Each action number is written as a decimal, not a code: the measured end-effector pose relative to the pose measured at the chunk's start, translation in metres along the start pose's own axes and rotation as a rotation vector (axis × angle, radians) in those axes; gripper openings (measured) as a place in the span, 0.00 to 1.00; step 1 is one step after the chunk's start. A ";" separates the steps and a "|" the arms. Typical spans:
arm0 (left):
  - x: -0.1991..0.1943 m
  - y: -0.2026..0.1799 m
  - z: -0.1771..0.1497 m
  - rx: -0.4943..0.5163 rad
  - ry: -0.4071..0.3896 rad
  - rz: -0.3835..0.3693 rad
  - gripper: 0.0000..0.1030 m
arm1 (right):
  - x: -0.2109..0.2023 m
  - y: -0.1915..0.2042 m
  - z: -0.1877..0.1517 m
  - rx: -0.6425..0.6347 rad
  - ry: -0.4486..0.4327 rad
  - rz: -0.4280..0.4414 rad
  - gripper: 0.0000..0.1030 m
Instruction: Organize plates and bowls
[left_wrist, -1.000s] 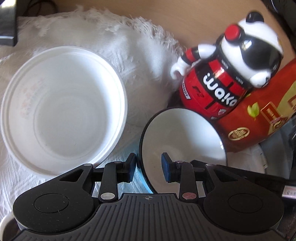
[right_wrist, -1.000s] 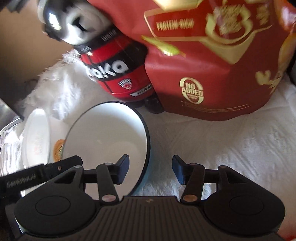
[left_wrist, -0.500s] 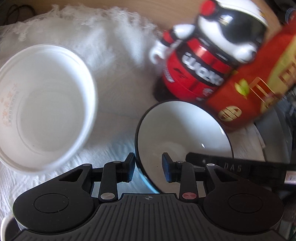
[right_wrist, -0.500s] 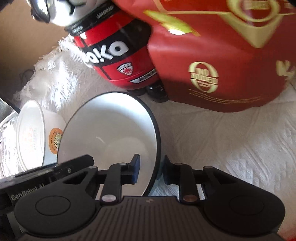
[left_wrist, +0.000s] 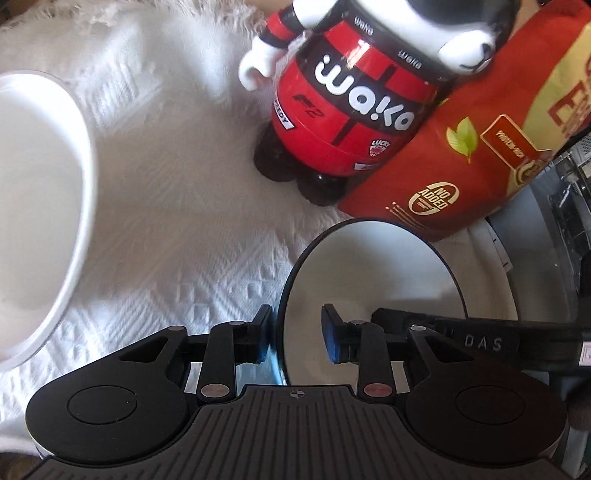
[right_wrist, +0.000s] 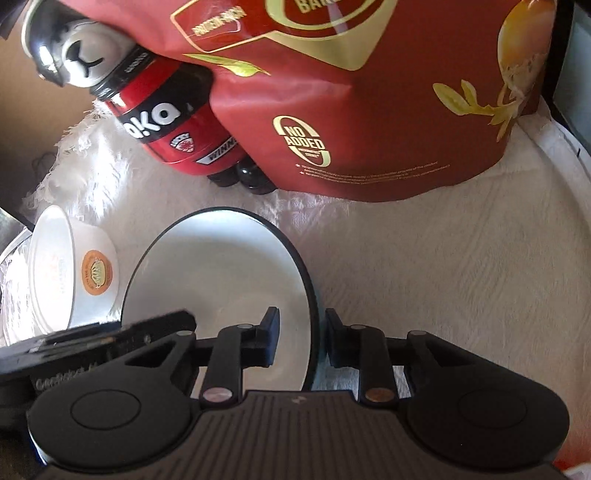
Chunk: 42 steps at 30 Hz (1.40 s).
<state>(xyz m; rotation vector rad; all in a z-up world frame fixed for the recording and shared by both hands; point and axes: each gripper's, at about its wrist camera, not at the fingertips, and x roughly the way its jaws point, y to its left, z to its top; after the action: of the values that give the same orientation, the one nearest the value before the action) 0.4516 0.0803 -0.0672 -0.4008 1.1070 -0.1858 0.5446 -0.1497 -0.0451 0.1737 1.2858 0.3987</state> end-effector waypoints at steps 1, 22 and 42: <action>0.005 -0.001 0.002 0.006 0.007 0.002 0.31 | 0.001 0.000 0.001 0.001 0.003 0.004 0.26; 0.012 0.005 0.015 -0.023 0.068 -0.009 0.28 | 0.009 0.002 0.003 -0.008 0.034 0.009 0.27; -0.077 -0.049 -0.003 0.108 0.023 -0.033 0.32 | -0.081 0.017 -0.013 -0.001 -0.068 0.092 0.28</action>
<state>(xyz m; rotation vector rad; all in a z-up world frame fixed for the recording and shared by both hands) 0.4174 0.0613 0.0155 -0.3210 1.1080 -0.2788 0.5108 -0.1668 0.0298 0.2441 1.2132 0.4681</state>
